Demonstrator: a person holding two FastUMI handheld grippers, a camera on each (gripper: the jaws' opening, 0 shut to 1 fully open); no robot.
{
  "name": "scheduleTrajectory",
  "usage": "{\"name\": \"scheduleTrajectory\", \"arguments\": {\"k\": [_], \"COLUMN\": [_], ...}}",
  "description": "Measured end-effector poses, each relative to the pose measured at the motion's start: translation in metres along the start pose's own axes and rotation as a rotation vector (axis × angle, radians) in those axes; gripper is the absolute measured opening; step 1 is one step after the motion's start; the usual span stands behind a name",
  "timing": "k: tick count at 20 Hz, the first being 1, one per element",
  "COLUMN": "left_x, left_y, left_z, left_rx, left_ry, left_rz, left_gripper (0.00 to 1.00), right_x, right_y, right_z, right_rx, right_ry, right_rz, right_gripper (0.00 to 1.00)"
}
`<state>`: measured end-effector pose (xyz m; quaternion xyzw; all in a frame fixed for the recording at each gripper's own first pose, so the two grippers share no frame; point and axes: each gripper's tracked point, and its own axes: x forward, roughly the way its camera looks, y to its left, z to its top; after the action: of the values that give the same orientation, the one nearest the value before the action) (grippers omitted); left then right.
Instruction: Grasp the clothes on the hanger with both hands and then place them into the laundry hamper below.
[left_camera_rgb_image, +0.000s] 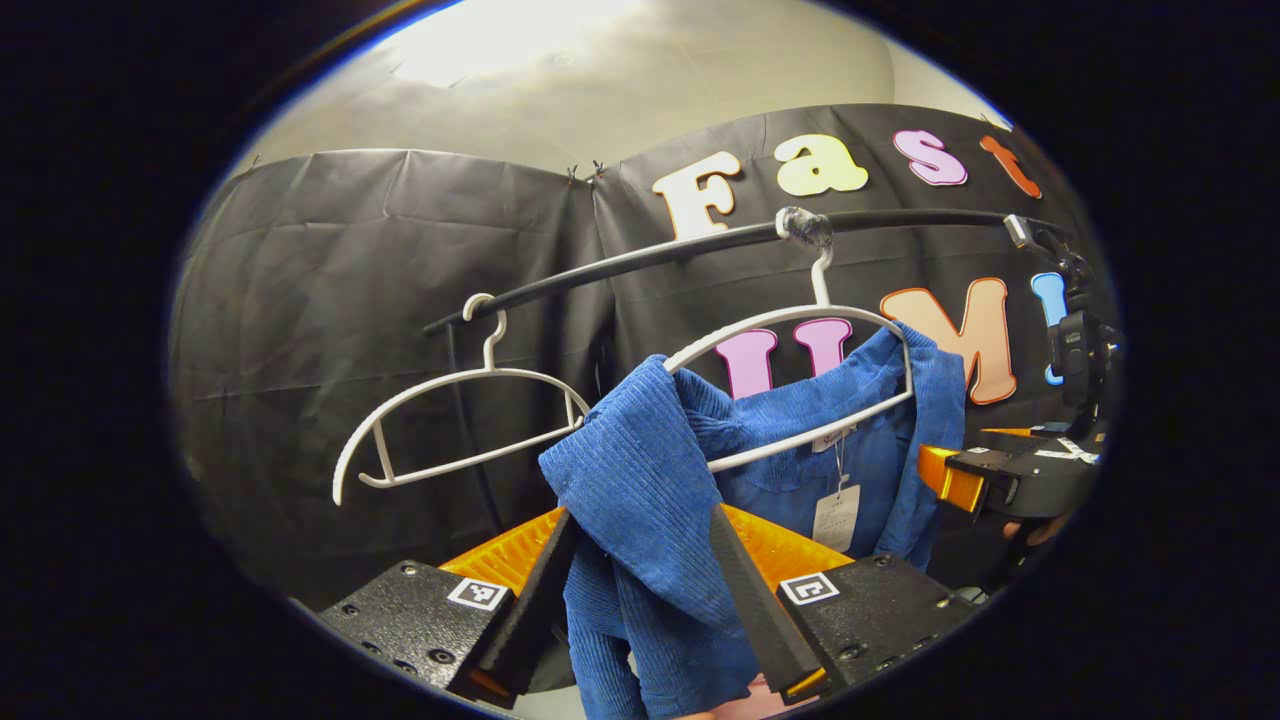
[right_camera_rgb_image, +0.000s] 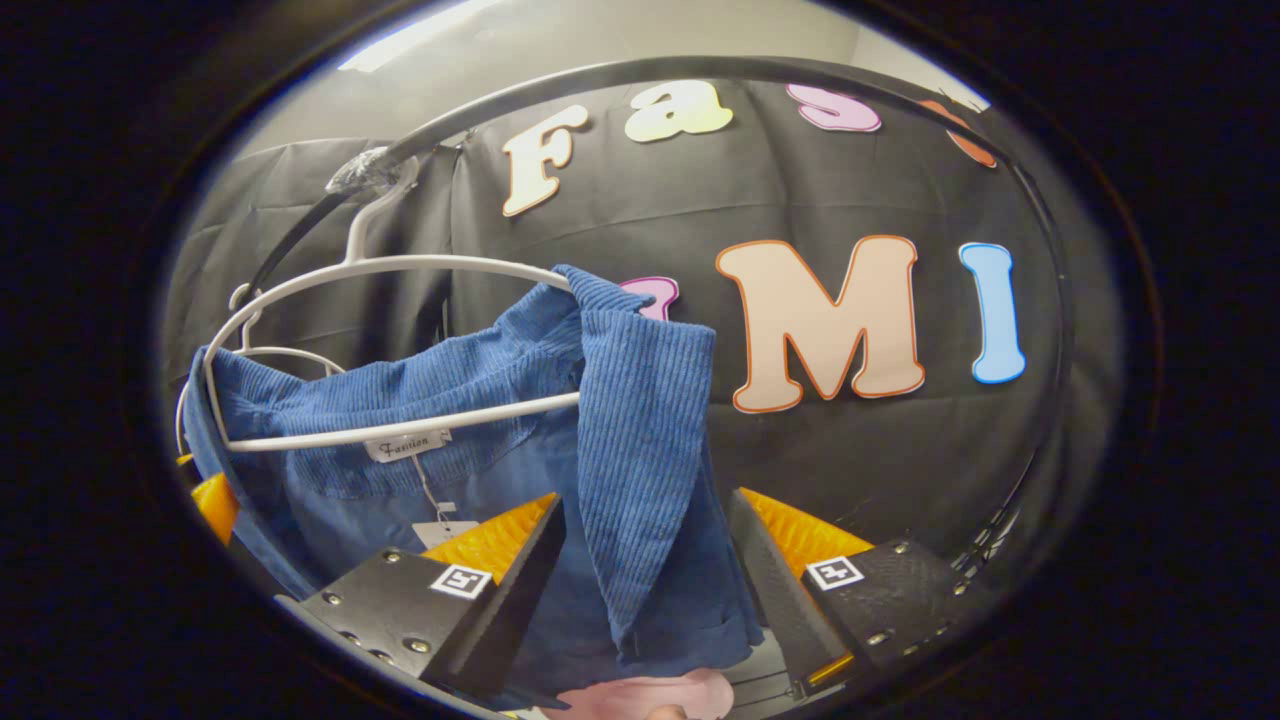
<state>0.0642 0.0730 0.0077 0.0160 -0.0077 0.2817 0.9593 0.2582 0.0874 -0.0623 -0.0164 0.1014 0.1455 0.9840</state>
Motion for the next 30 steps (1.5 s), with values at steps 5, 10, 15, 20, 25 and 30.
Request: {"name": "scheduleTrajectory", "arguments": {"k": [5, 10, 15, 20, 25, 30], "left_x": [0.015, 0.024, 0.032, 0.034, 0.020, 0.010], "left_y": [0.008, 0.009, 0.009, 0.005, 0.006, 0.026], "left_z": [-0.015, -0.028, -0.055, -0.050, -0.045, -0.021], "left_rx": [-0.027, -0.023, -0.097, -0.114, -0.190, -0.142], "left_ry": [-0.007, 0.000, 0.095, 0.073, 0.073, 0.028], "left_rz": [-0.094, -0.244, -0.317, -0.411, -0.510, -0.500], "left_gripper": [0.65, 0.41, 0.20, 0.06, 0.02, 0.04], "right_x": [0.021, 0.049, 0.058, 0.051, 0.033, 0.031], "right_y": [-0.002, -0.018, -0.025, -0.010, -0.025, -0.066], "right_z": [0.001, -0.004, 0.006, 0.015, 0.036, 0.047], "right_rx": [0.020, 0.057, 0.139, 0.071, 0.091, 0.049], "right_ry": [0.018, 0.058, 0.053, -0.006, -0.066, -0.056], "right_rz": [-0.087, -0.190, -0.201, -0.114, -0.142, -0.256], "right_gripper": [0.93, 0.63, 0.13, 0.02, 0.02, 0.02]}}
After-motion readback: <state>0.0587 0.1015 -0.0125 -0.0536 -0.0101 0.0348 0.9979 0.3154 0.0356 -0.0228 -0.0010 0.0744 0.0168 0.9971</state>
